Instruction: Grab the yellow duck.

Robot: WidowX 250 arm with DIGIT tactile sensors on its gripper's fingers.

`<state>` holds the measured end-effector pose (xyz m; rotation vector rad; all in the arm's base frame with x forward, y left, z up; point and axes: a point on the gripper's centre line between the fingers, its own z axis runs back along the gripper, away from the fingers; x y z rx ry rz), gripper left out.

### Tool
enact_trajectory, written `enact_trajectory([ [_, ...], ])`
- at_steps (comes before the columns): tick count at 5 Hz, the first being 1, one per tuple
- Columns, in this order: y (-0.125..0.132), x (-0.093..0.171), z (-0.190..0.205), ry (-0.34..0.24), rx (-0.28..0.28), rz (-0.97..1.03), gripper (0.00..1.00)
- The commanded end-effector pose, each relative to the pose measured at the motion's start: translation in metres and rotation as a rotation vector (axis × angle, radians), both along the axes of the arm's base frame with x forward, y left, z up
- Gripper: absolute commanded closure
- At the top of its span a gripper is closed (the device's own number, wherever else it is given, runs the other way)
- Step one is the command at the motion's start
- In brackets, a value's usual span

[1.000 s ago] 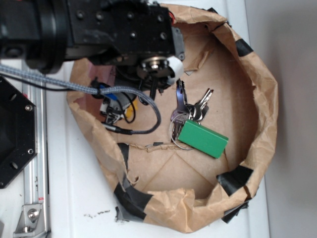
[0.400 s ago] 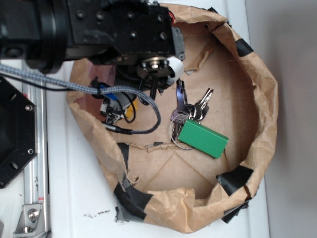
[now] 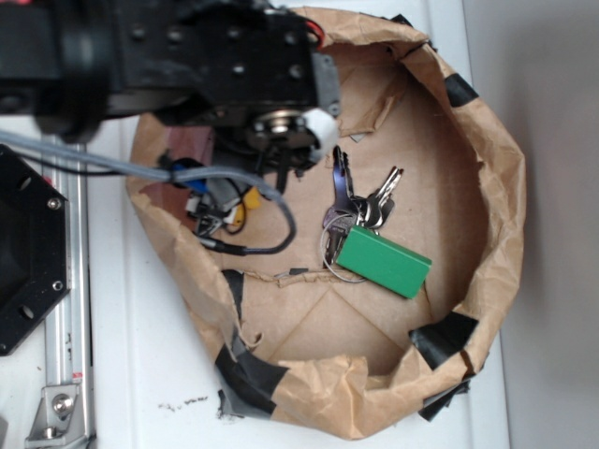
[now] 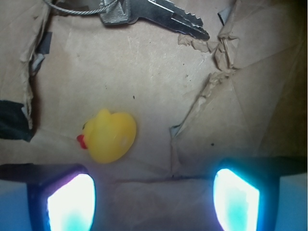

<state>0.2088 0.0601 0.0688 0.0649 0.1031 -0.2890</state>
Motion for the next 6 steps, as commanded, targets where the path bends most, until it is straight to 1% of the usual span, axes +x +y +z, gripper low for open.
enact_trajectory([
  [1,0.005,0.0,-0.009,-0.055,0.037,0.011,0.0],
  [3,0.006,0.007,-0.012,-0.06,0.025,0.022,0.0],
  [4,0.002,0.016,-0.005,-0.059,0.001,0.034,0.0],
  [5,0.003,0.018,-0.006,-0.057,0.016,0.031,0.0],
  [6,0.008,0.017,-0.014,-0.043,0.033,0.032,0.0],
])
